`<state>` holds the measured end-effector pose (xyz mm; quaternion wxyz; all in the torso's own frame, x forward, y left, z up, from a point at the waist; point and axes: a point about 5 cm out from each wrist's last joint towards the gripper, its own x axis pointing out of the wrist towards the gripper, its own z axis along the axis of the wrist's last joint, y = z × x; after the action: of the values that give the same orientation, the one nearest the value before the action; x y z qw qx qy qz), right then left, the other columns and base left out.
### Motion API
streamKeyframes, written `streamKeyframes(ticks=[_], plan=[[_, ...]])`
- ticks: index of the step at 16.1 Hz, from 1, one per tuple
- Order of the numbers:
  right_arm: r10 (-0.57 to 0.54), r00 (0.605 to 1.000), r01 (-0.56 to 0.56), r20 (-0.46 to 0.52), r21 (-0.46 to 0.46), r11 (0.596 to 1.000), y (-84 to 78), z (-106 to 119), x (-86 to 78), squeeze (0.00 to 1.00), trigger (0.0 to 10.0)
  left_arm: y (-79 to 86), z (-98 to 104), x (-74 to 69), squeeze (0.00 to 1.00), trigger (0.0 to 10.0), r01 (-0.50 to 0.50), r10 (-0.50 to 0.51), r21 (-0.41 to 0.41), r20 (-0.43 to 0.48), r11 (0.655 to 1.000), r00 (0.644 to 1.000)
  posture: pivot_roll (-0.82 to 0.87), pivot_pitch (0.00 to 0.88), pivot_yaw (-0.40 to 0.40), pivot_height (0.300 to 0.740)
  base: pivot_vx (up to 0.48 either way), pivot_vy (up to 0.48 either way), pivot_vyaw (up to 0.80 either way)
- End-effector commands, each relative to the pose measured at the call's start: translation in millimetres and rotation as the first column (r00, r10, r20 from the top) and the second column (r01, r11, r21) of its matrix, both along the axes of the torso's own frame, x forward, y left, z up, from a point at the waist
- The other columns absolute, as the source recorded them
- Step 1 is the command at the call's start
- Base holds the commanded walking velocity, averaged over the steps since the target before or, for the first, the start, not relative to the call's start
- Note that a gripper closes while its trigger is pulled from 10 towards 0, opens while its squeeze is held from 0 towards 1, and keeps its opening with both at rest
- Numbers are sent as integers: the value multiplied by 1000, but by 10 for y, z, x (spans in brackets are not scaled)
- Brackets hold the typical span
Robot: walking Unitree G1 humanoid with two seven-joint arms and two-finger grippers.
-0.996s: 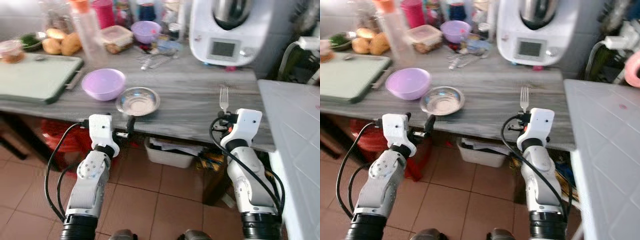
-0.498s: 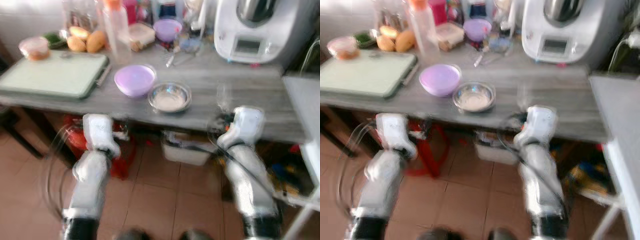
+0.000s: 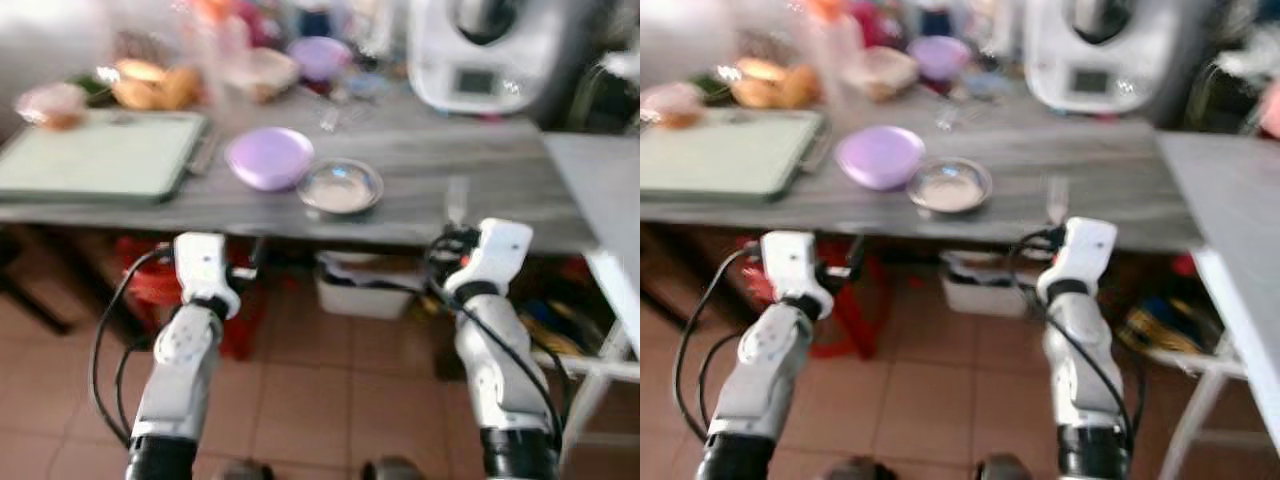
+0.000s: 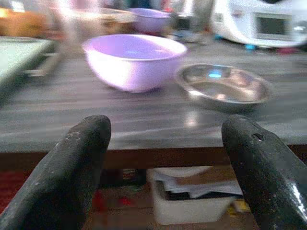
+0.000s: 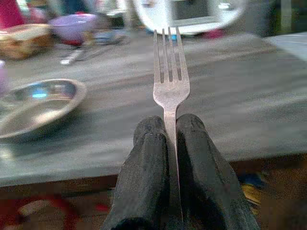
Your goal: Setting the table
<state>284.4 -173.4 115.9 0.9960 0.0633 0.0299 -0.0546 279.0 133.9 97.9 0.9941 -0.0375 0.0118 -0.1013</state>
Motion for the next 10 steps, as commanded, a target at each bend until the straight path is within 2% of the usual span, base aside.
streamKeyframes(ticks=[1,10], plan=[[4,1000,-4,16,6,1000,29,35,21,0,10000,35,36,1,0,10000,6,-6,2,17,1000,1000,-33,0,25,740,356,0,0],[4,1000,-4,16,-2,1000,18,30,10,0,10000,30,58,-26,0,10000,25,-24,-21,25,999,999,-35,0,24,740,467,0,0]])
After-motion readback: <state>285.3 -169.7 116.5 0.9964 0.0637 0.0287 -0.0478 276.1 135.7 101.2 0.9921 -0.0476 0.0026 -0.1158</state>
